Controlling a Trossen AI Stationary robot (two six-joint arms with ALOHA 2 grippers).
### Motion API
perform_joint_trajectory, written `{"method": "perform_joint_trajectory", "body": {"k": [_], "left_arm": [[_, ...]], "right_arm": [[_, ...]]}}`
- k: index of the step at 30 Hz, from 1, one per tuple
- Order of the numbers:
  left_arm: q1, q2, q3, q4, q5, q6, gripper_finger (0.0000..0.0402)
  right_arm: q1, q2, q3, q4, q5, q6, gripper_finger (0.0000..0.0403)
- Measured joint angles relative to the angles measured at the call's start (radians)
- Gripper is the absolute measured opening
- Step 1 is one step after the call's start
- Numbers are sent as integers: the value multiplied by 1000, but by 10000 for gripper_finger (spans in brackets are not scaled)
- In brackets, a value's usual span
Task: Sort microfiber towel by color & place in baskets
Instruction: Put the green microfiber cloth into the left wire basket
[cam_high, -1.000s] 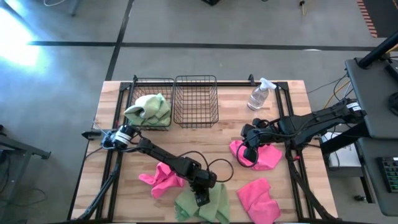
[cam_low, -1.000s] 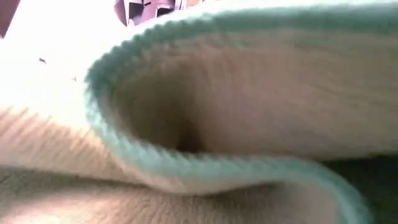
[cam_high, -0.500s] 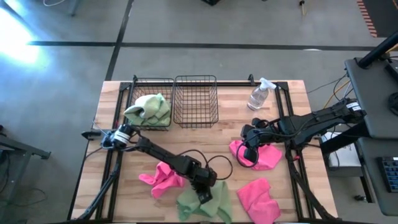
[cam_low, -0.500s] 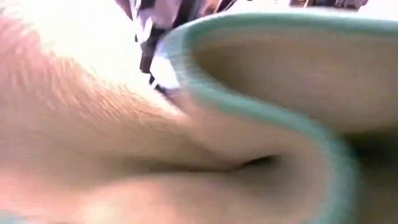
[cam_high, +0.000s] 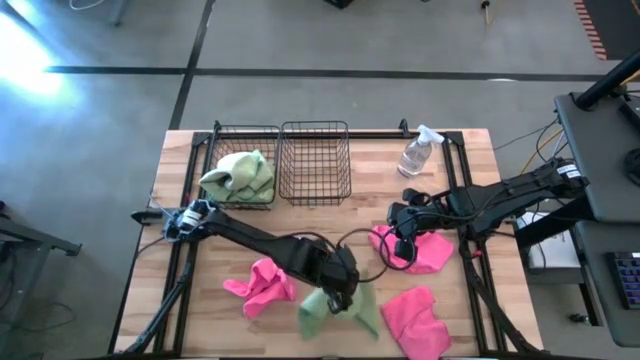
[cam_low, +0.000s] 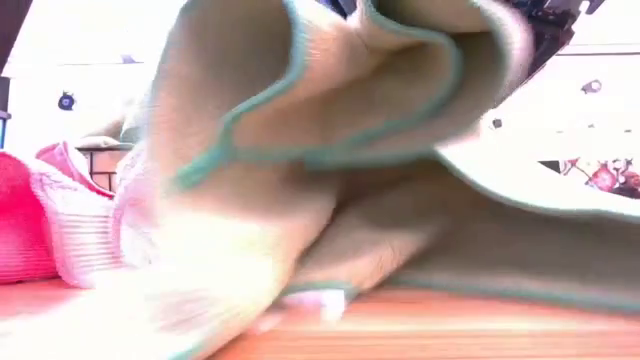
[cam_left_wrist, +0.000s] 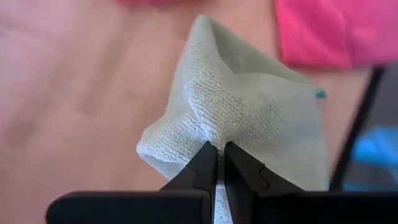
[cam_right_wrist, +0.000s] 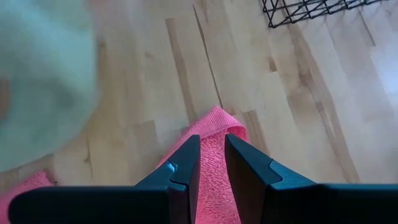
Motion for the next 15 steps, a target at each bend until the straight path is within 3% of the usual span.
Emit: {"method": "perform_joint_trajectory", "body": {"k": [7, 15], "left_arm": [[7, -3, 238, -267, -330, -37, 3], [46, -74, 209, -442, -521, -101, 3]], "right_arm": [[0, 0, 0, 0, 0, -31, 68], [0, 0, 0, 2, 0, -40, 68]]}}
